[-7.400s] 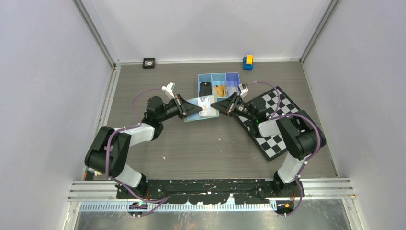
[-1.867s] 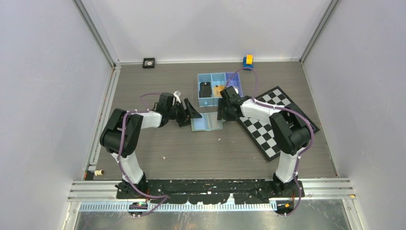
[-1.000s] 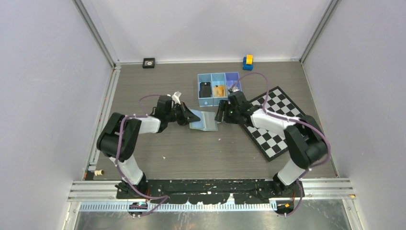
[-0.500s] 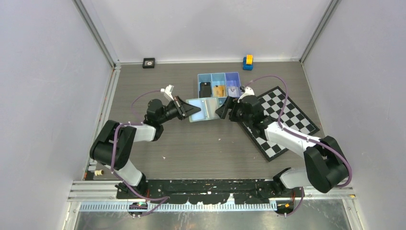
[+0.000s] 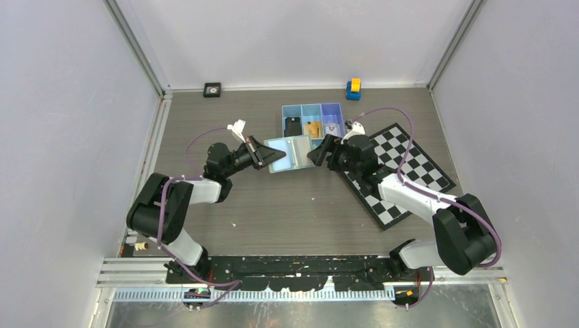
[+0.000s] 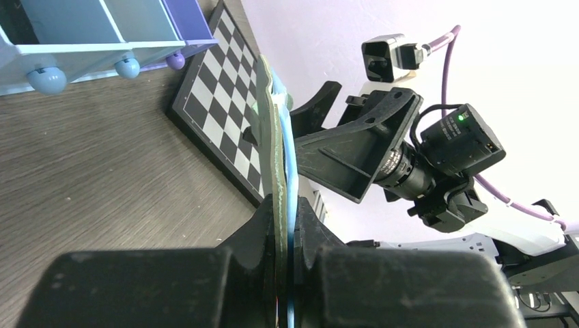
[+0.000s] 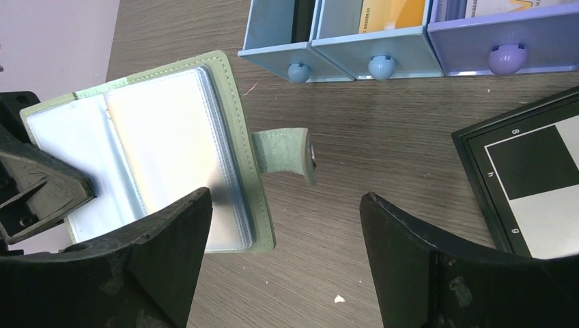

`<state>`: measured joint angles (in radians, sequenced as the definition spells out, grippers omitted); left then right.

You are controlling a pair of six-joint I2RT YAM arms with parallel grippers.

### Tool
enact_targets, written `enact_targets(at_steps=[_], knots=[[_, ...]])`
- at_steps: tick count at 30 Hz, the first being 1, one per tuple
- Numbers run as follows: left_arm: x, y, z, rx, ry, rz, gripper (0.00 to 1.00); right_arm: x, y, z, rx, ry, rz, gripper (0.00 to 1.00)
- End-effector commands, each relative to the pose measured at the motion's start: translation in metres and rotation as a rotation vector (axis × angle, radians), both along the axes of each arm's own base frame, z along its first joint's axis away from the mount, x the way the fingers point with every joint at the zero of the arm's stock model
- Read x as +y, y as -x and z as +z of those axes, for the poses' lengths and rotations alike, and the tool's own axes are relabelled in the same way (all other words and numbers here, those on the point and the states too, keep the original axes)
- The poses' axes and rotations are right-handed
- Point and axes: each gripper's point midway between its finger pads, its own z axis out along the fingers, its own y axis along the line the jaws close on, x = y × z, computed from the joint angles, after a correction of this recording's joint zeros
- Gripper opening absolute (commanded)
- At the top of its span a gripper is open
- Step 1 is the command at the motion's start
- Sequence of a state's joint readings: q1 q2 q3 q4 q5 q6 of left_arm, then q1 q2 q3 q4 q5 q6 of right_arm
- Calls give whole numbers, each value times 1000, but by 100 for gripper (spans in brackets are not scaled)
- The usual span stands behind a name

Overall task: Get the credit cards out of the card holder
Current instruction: Pick up the card holder from the center of the board, then remove the credit card from the card holder.

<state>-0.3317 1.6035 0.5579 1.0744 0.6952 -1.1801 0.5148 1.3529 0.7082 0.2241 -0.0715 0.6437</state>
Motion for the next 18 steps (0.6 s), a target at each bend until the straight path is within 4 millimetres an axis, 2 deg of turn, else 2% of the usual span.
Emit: enact_targets(at_steps=[1,6,11,18], knots=[[2,7,35,-131,50,-15,0,2,-10,12,-41,-29,-14,84],[1,8,38,-139,59,-23,0,12,-7,11,-38,-41,45,85],[0,10,41,-143,75,-39,0,36,1,17,-43,-115,171,85],[-2,12,42,-146,83,-51,0,59,15,36,-83,-244,306,84]])
